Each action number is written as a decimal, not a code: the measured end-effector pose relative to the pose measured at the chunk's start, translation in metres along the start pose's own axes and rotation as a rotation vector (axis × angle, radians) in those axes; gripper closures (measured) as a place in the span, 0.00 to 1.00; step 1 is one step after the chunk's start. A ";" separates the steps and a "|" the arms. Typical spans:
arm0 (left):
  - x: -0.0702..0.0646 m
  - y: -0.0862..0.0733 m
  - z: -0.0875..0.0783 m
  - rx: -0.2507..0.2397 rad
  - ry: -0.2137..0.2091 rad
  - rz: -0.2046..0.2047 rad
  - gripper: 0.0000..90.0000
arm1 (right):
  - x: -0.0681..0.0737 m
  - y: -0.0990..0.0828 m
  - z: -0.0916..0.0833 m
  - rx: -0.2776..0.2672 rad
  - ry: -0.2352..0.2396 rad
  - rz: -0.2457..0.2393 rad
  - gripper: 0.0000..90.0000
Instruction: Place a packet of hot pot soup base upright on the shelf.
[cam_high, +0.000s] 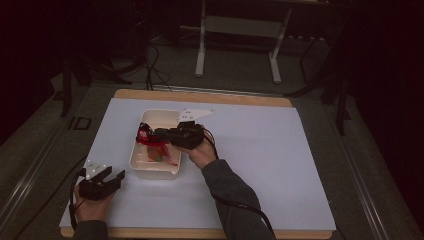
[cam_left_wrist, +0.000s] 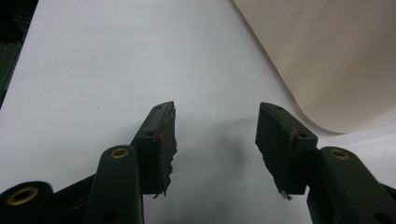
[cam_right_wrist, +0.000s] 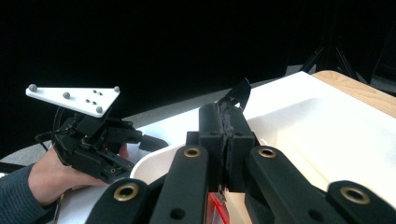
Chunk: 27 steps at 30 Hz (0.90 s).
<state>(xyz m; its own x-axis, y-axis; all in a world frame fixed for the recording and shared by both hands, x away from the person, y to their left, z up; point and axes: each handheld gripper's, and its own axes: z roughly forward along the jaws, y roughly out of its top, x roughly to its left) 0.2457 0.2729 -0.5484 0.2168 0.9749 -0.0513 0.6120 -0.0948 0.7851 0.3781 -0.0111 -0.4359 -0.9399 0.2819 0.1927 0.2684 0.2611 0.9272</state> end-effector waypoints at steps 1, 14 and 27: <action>0.000 0.000 0.000 0.001 0.000 0.000 0.53 | 0.000 -0.001 0.000 0.000 -0.001 -0.002 0.99; 0.000 0.000 0.000 0.001 0.000 -0.002 0.53 | -0.006 -0.006 -0.005 0.023 -0.042 -0.028 0.98; 0.000 0.000 0.000 0.002 -0.001 -0.004 0.53 | -0.006 0.001 0.001 0.075 -0.038 -0.071 0.98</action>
<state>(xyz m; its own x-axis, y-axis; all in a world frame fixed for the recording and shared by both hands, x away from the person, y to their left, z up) 0.2459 0.2727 -0.5486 0.2151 0.9750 -0.0550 0.6145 -0.0913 0.7836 0.3837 -0.0117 -0.4366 -0.9488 0.2948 0.1135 0.2177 0.3495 0.9113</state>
